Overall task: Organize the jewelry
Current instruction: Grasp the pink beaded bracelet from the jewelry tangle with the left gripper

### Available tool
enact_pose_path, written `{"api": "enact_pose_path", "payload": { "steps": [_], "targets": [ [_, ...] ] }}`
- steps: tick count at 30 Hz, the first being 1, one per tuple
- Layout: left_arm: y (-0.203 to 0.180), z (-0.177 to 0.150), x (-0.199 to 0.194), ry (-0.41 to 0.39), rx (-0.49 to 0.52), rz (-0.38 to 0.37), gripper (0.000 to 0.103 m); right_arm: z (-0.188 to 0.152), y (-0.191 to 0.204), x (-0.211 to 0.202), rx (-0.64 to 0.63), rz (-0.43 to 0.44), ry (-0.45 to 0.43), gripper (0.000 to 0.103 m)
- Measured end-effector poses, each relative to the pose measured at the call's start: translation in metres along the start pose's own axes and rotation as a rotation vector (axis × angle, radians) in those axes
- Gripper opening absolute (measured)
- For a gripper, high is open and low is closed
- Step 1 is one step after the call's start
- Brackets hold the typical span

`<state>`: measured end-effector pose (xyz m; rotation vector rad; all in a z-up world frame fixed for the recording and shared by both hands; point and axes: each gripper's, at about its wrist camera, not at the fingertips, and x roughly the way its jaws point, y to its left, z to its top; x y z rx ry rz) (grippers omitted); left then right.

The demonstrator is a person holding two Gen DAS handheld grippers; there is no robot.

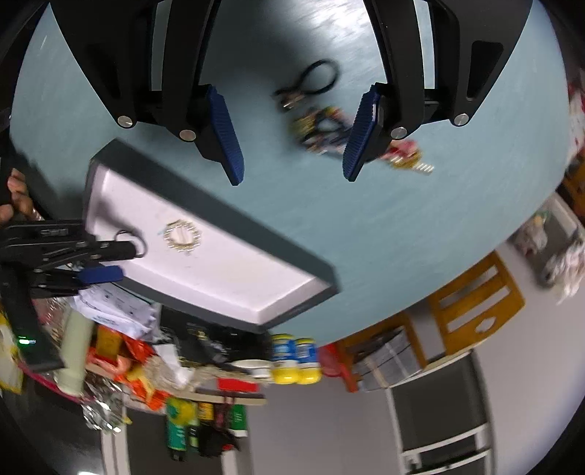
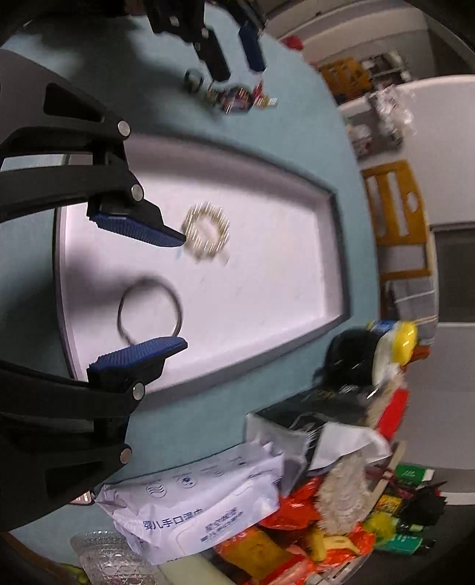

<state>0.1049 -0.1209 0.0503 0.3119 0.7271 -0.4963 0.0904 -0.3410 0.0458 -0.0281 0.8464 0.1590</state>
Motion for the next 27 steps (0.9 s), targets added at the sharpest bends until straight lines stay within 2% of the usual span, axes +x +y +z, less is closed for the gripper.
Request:
{"api": "enact_pose_path", "payload": {
  "steps": [4,6,8,13,17,21,23,25,27],
  "targets": [
    [0.034,-0.018,-0.002,0.012,-0.083,-0.007,0.059,-0.001,0.036,-0.009,-0.075,0.059,-0.037,0.061],
    [0.047,-0.026,-0.004,0.008,-0.103,-0.044,0.060,-0.002,0.056,-0.011,-0.110,0.098,-0.047,0.061],
    [0.060,-0.034,-0.006,-0.002,-0.131,-0.076,0.060,-0.001,0.075,-0.011,-0.145,0.135,-0.044,0.067],
    [0.091,-0.041,-0.009,-0.021,-0.226,-0.084,0.060,-0.006,0.120,-0.004,-0.251,0.201,-0.046,0.069],
    [0.102,-0.043,-0.002,-0.021,-0.302,-0.139,0.060,-0.012,0.150,0.006,-0.315,0.224,-0.043,0.070],
    [0.093,-0.040,0.008,-0.005,-0.305,-0.187,0.060,-0.015,0.164,0.018,-0.321,0.244,-0.036,0.070],
    [0.087,-0.037,0.011,-0.006,-0.306,-0.210,0.055,-0.015,0.167,0.024,-0.323,0.245,-0.028,0.070],
    [0.084,-0.035,0.015,-0.001,-0.306,-0.218,0.043,-0.015,0.166,0.027,-0.322,0.244,-0.023,0.070],
    [0.084,-0.034,0.021,0.013,-0.314,-0.232,0.039,-0.015,0.164,0.029,-0.316,0.243,-0.022,0.070]
  ]
}}
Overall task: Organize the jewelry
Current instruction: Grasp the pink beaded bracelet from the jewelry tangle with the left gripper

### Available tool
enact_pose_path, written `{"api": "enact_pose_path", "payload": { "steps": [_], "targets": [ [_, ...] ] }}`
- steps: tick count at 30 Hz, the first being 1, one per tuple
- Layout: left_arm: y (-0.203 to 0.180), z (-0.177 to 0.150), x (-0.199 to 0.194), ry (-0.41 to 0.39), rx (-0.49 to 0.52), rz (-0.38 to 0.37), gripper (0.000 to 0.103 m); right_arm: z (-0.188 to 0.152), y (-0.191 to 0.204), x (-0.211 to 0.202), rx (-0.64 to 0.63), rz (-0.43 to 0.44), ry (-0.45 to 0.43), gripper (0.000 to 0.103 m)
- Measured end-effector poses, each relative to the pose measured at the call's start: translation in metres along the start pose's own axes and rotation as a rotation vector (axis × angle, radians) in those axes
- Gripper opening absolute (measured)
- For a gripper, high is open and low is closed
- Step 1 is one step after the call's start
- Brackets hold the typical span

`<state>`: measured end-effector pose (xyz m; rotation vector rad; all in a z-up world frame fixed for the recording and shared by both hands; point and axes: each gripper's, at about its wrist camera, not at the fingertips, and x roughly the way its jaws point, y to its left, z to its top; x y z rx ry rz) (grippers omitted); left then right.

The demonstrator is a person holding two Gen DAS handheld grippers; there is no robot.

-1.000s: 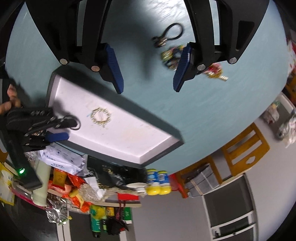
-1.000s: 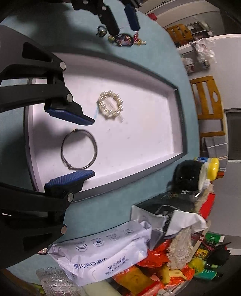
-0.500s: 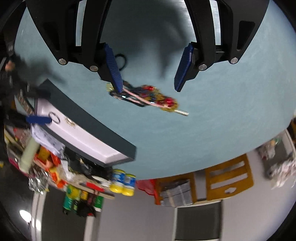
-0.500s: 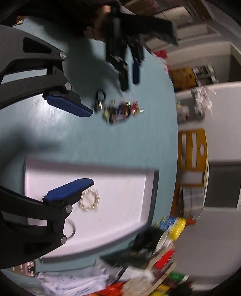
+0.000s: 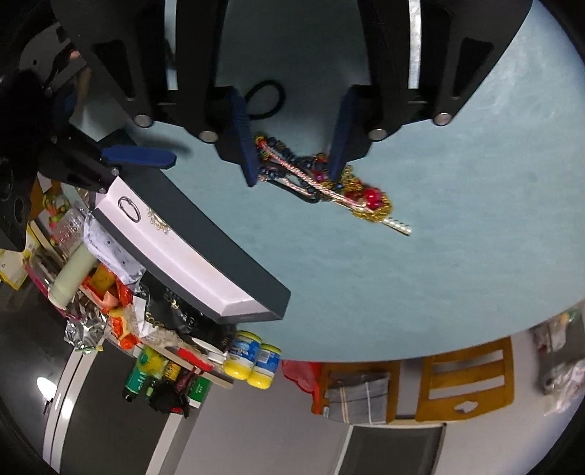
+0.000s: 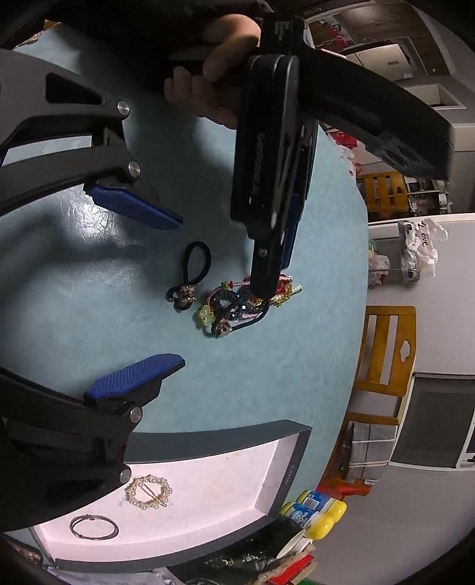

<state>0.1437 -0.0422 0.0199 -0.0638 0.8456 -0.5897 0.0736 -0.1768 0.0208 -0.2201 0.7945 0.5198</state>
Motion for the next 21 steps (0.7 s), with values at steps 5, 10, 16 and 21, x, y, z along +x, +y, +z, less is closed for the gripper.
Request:
{"api": "enact_pose_path", "payload": {
  "steps": [5,10,16,21],
  "targets": [
    [0.008,0.002,0.010,0.006,-0.046,-0.047,0.017,0.001,-0.001,0.003,0.017,-0.005,-0.007,0.070],
    [0.011,0.006,-0.005,-0.065,-0.070,-0.088,0.002,0.002,0.001,0.003,0.019,-0.012,-0.015,0.070],
    [0.015,0.012,-0.028,-0.151,-0.102,-0.090,0.002,0.015,0.003,0.010,0.010,-0.019,-0.048,0.070],
    [0.024,0.014,-0.046,-0.197,-0.123,-0.074,0.002,0.023,0.011,0.032,-0.013,-0.049,-0.007,0.068]
  ]
}}
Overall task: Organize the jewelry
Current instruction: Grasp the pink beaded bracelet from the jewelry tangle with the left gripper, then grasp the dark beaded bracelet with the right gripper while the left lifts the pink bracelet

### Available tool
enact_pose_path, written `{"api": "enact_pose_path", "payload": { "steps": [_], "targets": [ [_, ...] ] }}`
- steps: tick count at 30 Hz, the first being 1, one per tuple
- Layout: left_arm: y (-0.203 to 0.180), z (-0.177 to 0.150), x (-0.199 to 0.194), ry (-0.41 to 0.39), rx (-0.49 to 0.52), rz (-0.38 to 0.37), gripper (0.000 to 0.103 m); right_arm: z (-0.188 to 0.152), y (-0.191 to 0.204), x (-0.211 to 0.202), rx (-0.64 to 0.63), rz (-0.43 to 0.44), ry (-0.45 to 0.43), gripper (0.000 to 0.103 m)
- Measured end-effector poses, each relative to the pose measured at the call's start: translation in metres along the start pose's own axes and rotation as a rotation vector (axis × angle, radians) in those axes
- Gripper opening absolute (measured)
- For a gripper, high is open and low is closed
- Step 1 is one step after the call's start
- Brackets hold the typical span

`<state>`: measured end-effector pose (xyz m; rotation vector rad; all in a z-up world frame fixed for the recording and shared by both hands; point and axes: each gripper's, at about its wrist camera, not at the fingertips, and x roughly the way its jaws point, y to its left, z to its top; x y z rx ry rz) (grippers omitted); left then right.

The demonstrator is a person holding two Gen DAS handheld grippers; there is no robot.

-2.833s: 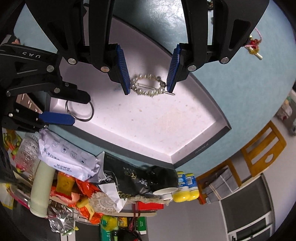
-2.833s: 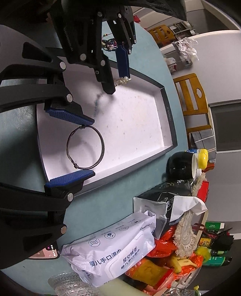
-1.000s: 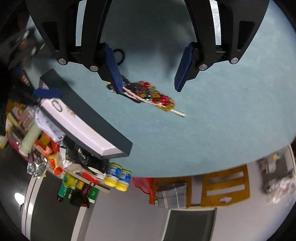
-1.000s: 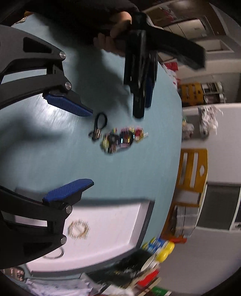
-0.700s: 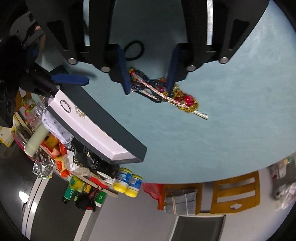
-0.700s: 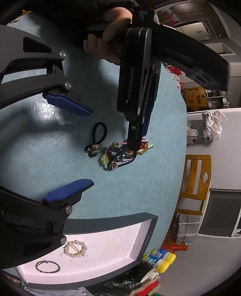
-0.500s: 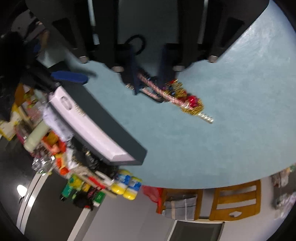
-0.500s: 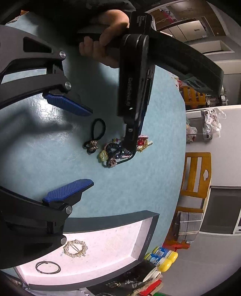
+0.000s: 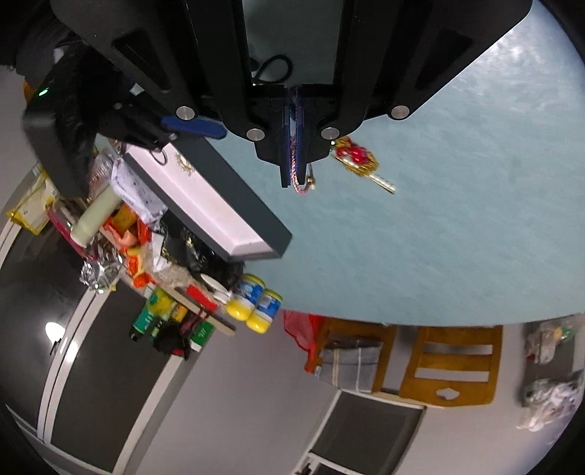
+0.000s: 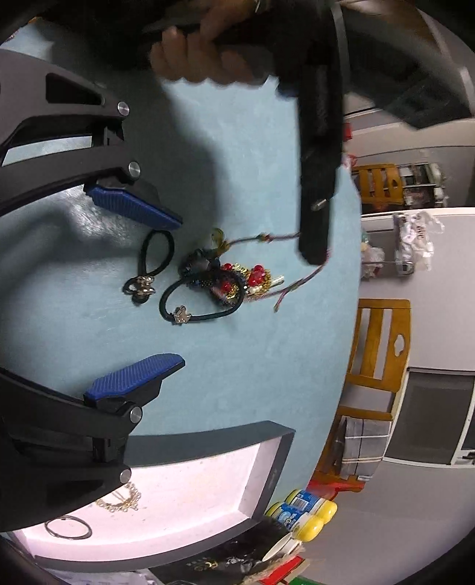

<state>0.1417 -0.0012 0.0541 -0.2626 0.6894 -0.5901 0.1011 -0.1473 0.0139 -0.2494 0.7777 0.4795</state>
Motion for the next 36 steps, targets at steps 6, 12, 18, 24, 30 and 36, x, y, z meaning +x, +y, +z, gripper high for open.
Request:
{"api": "enact_pose_path", "payload": {
  "steps": [6,12,18,24,30,36],
  "targets": [
    [0.007,0.006,-0.012,-0.039,-0.021,0.007,0.002,0.009,0.006,0.019,-0.028,-0.028,0.021,0.062],
    [0.011,0.011,-0.025,-0.074,-0.034,0.001,0.002,0.018,0.004,0.036,-0.015,-0.028,0.066,0.056],
    [0.010,0.011,-0.029,-0.085,-0.019,0.009,0.002,0.025,0.008,0.046,-0.024,-0.011,0.078,0.040],
    [0.000,0.015,-0.045,-0.136,0.005,-0.002,0.002,0.024,0.025,0.045,-0.098,-0.031,0.062,0.013],
    [-0.012,0.018,-0.067,-0.190,0.037,-0.016,0.002,0.026,0.017,0.028,-0.043,-0.015,-0.007,0.000],
    [-0.009,0.019,-0.066,-0.188,0.026,-0.021,0.002,0.029,0.029,0.006,-0.073,0.091,-0.103,0.016]
  ]
}}
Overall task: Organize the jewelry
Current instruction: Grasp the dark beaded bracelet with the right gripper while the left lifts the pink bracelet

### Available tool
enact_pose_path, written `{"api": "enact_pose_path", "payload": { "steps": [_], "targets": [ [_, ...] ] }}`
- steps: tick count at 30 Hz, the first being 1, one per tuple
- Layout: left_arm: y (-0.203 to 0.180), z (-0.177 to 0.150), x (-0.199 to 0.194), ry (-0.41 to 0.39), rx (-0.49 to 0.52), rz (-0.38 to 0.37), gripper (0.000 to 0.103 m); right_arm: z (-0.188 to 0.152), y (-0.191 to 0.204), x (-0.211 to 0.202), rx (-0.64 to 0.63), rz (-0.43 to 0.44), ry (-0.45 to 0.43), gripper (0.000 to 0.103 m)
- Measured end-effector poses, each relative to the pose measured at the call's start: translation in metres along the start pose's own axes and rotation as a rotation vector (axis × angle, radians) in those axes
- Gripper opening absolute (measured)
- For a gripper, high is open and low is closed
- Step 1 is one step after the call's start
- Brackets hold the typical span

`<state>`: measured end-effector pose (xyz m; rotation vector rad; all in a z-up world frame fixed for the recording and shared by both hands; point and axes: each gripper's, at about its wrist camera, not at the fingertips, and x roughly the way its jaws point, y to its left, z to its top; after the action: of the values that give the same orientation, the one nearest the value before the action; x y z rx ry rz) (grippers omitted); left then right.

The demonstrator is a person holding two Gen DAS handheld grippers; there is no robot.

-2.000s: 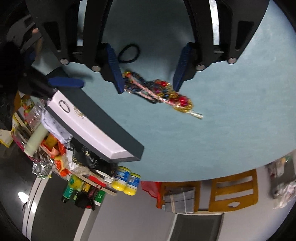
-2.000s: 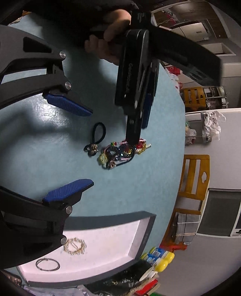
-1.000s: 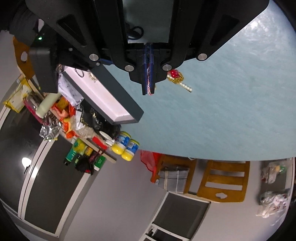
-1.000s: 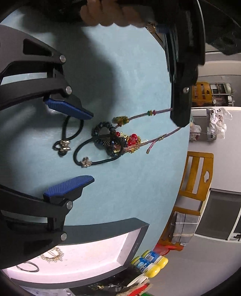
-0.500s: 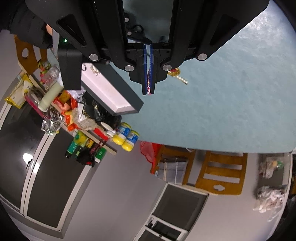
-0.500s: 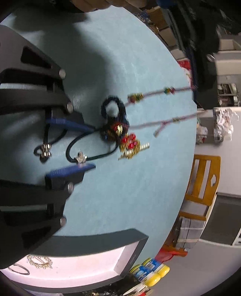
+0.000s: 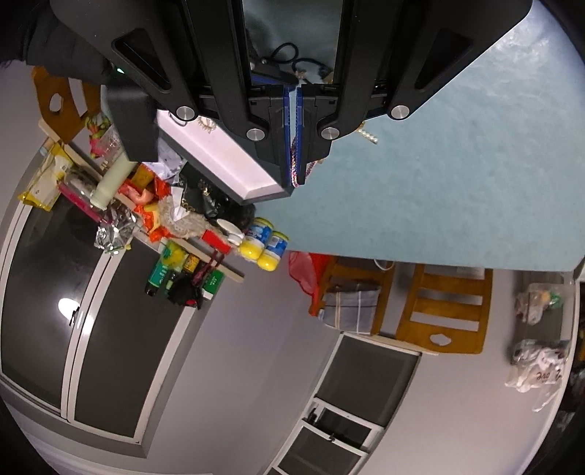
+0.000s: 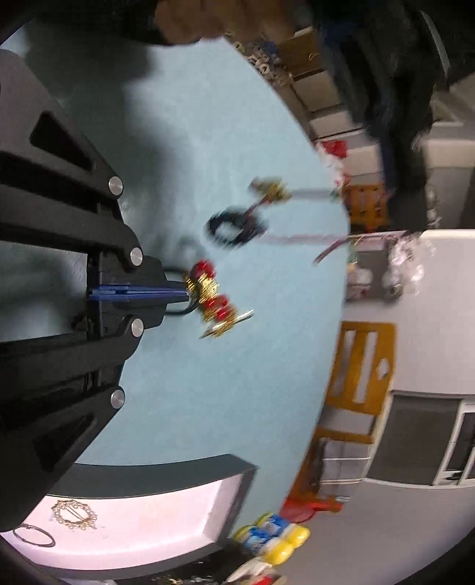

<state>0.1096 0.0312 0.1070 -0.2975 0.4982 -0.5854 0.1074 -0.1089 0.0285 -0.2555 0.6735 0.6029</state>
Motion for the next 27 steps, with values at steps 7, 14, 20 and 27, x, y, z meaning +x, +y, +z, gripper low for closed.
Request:
{"api": "enact_pose_path", "payload": {
  "steps": [7,14,20,27],
  "targets": [
    [-0.001,-0.001,0.003,0.010,-0.004,-0.019,0.002,0.013,0.026,-0.006,-0.096,-0.042,-0.067,0.055],
    [-0.002,-0.002,0.003,0.014,0.003,-0.032,0.002,0.015,0.022,0.019,-0.068,-0.100,0.002,0.009],
    [0.000,-0.002,0.001,0.004,-0.011,-0.014,0.002,0.010,0.017,0.003,-0.041,-0.117,-0.055,0.007],
    [0.006,-0.009,0.013,0.041,-0.009,0.049,0.002,0.017,0.014,-0.050,0.012,-0.167,-0.213,0.007]
  ]
}}
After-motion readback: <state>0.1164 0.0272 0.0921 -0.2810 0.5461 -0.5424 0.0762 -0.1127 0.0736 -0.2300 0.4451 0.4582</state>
